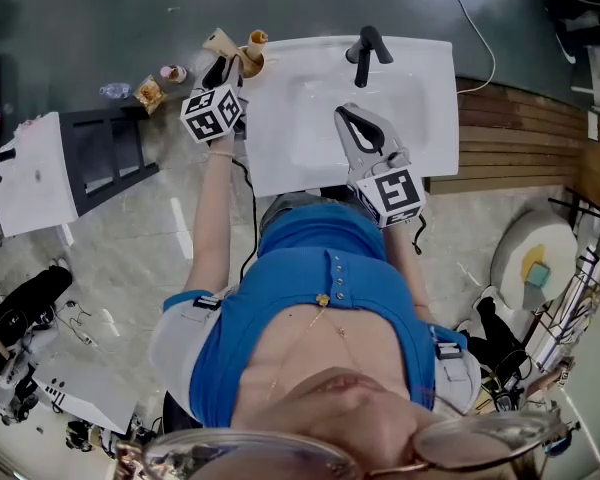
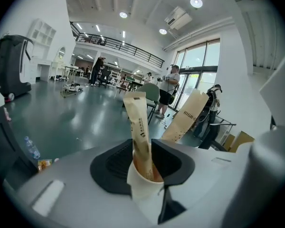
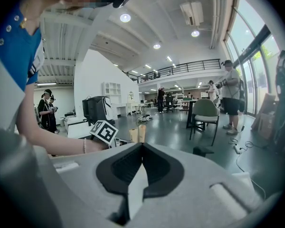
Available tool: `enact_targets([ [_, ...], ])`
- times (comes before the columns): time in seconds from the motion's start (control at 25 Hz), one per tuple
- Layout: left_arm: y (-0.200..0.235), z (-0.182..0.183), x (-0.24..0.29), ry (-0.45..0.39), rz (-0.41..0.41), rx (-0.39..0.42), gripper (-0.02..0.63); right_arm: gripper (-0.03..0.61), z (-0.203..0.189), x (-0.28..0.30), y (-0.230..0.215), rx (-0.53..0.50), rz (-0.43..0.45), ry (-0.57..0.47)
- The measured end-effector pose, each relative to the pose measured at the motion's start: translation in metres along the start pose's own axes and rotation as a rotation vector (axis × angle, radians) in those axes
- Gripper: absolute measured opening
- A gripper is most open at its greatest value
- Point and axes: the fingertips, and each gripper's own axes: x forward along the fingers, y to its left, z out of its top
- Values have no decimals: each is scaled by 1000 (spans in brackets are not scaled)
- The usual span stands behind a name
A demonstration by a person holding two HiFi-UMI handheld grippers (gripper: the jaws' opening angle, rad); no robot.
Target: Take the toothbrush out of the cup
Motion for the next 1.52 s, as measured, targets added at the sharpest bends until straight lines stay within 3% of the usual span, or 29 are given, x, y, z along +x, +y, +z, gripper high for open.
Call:
enact_targets([
  [0.44, -4, 2, -6, -24, 4, 39, 55, 2, -3, -5, -5, 8, -10, 1],
  [1.52, -39, 77, -71, -211, -2, 101, 34, 2, 0, -19, -16, 21, 24, -53],
])
